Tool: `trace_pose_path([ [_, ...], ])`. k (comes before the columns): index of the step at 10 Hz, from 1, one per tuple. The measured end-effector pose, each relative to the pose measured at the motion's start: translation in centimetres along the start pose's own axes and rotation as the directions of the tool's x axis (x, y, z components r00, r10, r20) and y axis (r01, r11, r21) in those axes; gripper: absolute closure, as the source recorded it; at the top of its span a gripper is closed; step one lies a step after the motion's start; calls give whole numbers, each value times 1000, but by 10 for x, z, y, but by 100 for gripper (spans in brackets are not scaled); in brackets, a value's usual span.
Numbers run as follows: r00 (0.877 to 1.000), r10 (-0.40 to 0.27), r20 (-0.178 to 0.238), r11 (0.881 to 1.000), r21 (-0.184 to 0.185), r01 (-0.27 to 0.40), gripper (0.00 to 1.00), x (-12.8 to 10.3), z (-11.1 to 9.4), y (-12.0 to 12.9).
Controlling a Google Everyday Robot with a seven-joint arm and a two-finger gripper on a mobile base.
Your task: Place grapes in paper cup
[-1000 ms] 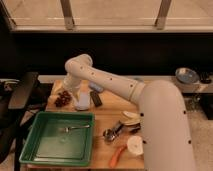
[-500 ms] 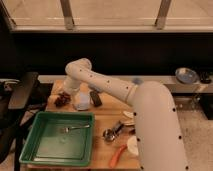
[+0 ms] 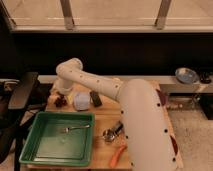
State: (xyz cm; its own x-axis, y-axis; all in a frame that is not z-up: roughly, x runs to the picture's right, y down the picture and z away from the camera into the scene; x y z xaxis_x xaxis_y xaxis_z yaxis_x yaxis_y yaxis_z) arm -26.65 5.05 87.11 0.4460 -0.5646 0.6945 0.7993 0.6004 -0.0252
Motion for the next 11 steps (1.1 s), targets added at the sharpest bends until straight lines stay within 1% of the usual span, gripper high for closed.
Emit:
trace_pose_path([
  [4, 1000, 1, -1, 1000, 0, -1, 20, 1, -1, 0],
  [6, 1000, 4, 9, 1000, 5, -5, 20, 2, 1, 2],
  [8, 1000, -9, 21, 1000, 11, 8, 20, -4, 10, -8],
  [10, 999, -22, 37, 1000, 1, 22, 20, -11, 26, -20],
  [11, 999, -20, 43, 1000, -9, 21, 20, -9, 32, -19],
])
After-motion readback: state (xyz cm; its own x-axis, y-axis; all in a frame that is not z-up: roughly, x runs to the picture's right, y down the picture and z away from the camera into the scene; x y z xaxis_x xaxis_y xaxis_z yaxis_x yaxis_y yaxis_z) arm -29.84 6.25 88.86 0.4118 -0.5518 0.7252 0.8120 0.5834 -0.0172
